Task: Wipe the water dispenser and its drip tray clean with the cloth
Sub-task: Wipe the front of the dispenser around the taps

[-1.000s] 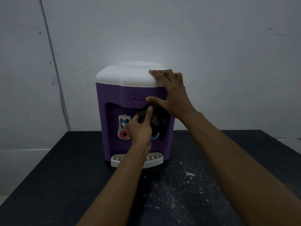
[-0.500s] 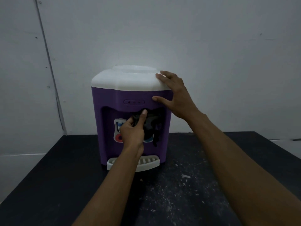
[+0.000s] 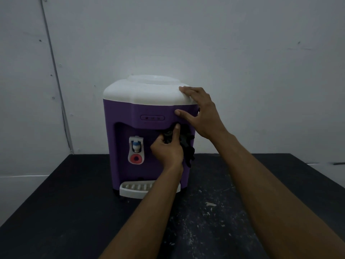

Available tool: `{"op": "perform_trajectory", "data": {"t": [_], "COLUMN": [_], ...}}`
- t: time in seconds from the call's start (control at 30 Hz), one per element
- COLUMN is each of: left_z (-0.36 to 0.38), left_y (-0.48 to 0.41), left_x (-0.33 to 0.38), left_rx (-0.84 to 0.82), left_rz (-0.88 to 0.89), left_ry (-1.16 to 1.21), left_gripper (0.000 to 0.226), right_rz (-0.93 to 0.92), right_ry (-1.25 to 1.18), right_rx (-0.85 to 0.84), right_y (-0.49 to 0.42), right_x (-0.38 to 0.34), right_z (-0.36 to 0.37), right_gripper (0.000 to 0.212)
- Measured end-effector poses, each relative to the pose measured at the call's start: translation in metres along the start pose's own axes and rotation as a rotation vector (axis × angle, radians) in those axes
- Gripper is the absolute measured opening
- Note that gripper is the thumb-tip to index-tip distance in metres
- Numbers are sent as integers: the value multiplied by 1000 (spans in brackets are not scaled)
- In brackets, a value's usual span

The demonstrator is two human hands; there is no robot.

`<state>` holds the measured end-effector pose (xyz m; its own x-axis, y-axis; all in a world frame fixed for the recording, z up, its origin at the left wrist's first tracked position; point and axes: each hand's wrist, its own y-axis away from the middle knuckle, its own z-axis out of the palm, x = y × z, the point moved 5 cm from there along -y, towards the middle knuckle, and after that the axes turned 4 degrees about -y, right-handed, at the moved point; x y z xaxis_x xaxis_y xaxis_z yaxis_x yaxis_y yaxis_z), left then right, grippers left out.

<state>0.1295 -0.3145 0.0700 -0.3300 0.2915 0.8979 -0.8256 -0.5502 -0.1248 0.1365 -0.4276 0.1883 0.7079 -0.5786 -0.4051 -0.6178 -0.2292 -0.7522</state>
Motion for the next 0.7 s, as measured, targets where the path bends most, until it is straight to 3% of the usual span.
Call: {"op": "perform_trajectory", "data": {"t": [0.17, 0.3, 0.43, 0.7], "left_z": [13, 18, 16, 22], "left_y": [13, 20, 21, 17], "left_x": [-1, 1, 2, 18], "left_rx": [29, 53, -27, -201], "left_rz": [111, 239, 378, 917], "left_ry": [-42, -223, -575, -1397], "left_gripper": [17, 18, 23, 15], "right_rz": [-3, -1, -6, -4], "right_ry": [8, 8, -4, 4], "right_rx": [6, 7, 7, 1], "right_y": [2, 2, 3, 4], "right_x": [-1, 1, 2, 3], "right_z": [2, 3, 5, 6], "right_gripper": [65, 65, 64, 65]}}
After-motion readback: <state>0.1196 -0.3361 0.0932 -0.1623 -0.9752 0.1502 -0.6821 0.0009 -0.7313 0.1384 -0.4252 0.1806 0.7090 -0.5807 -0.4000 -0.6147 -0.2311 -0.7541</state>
